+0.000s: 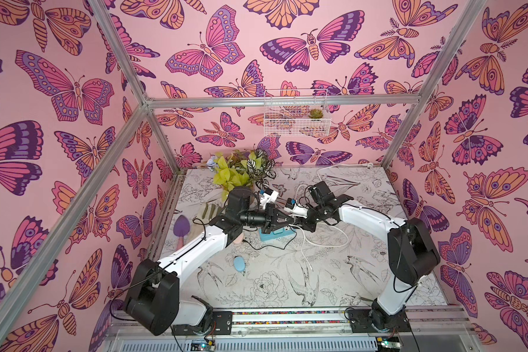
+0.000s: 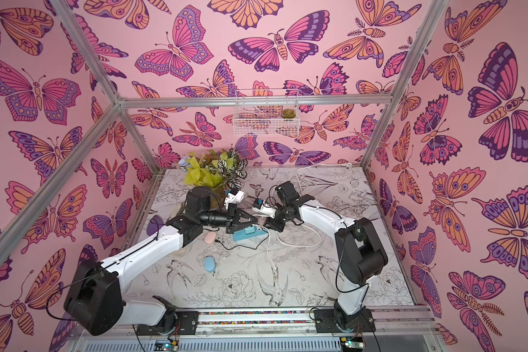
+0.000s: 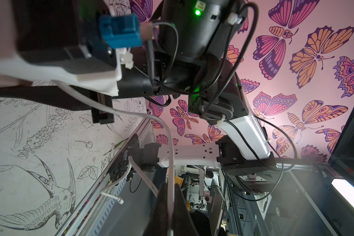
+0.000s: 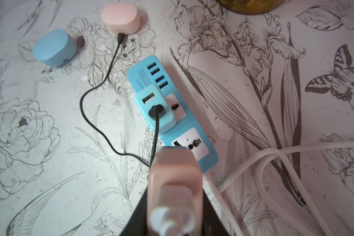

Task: Charge the bluetooth headset
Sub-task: Pick up the plug from the center of the board, then insert the plug into the socket.

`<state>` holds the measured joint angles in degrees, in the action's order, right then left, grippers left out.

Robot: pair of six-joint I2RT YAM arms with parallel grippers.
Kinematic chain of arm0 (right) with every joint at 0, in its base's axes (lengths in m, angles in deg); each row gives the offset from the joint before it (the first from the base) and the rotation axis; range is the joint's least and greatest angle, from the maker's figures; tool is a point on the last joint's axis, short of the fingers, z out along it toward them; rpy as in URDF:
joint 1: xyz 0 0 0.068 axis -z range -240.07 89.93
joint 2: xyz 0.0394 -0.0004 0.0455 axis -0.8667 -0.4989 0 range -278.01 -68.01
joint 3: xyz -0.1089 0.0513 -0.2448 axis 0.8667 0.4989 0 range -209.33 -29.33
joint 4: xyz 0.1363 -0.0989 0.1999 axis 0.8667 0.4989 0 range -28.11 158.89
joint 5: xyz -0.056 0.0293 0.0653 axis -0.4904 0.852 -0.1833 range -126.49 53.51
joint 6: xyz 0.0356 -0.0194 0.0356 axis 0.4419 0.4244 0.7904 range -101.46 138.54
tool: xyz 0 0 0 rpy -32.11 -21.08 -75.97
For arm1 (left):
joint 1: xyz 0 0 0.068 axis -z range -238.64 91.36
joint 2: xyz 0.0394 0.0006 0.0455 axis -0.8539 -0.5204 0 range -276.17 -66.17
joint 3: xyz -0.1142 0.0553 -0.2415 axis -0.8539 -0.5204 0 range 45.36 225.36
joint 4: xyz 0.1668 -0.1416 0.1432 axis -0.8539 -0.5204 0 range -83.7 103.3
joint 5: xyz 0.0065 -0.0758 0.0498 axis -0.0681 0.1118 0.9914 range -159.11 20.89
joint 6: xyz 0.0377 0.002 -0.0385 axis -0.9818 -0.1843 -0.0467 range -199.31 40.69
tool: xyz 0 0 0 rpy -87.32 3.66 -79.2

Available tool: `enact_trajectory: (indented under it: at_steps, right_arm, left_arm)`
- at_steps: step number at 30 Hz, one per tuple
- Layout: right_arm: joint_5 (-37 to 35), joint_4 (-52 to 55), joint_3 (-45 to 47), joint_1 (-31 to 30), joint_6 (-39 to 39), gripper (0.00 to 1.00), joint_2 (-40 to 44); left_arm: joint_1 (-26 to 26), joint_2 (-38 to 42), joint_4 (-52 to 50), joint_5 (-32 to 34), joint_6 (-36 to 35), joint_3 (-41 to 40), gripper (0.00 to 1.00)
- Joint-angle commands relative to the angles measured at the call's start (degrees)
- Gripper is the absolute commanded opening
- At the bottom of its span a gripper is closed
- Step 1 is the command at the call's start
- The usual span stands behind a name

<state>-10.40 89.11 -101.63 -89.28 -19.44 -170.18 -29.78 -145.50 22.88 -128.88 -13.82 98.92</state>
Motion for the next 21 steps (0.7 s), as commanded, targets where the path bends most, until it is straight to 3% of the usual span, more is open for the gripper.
enact_trajectory:
  at_steps: [1, 21]
  right_arm:
    - [-2.71, 3.66, -3.13, 0.42, -8.17, 0.07, -2.36]
    - [1.8, 8.68, -9.44, 0.25, -19.45, 0.08, -9.24]
  left_arm:
    - [-0.43, 0.85, -0.71, -1.38, -1.16, -1.17, 0.0]
    - [-0.39, 0.25, -0.74, -0.44, -1.32, -4.24, 0.0]
